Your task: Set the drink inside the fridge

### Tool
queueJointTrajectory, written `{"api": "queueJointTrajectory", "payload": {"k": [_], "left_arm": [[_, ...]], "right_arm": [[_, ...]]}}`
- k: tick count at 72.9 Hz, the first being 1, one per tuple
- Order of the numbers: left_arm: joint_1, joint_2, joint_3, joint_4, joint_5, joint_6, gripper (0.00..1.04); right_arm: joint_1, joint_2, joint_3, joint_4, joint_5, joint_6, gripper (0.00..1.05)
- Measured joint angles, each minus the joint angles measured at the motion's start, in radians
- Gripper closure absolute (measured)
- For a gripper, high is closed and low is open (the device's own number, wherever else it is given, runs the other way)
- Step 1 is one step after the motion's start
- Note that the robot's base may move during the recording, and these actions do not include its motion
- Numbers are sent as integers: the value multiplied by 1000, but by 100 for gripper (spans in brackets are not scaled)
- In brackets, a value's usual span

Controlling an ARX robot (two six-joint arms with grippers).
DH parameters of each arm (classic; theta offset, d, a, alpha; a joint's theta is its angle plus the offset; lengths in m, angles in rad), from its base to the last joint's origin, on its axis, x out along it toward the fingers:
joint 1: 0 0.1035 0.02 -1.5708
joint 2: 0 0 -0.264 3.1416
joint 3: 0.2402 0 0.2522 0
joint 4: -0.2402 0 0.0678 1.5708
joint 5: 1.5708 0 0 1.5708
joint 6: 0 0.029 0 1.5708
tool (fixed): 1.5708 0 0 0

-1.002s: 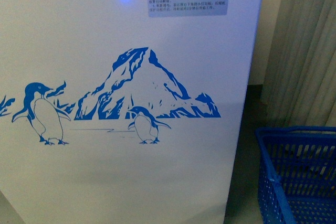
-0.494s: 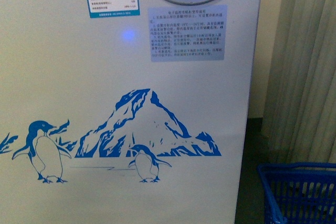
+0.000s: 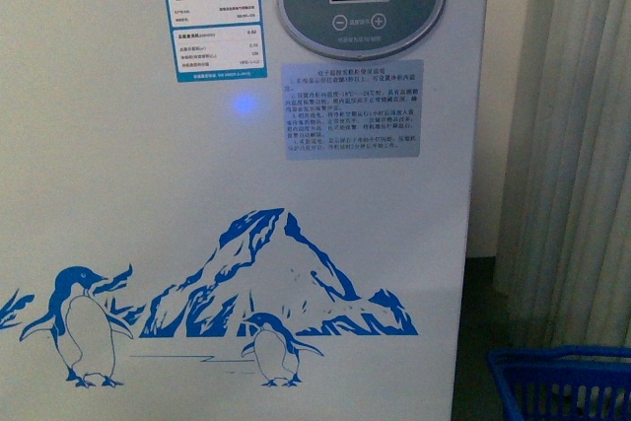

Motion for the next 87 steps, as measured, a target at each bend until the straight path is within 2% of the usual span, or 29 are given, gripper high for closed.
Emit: {"api": "queueJointTrajectory", "payload": {"k": [12, 87], "left_arm": [[0, 0, 0, 0, 0, 0, 8], [0, 0, 0, 0, 0, 0, 8]], "right_arm": [[-73, -27, -4, 4, -12, 1, 67], [-79, -18, -28, 3, -16, 1, 68]]}}
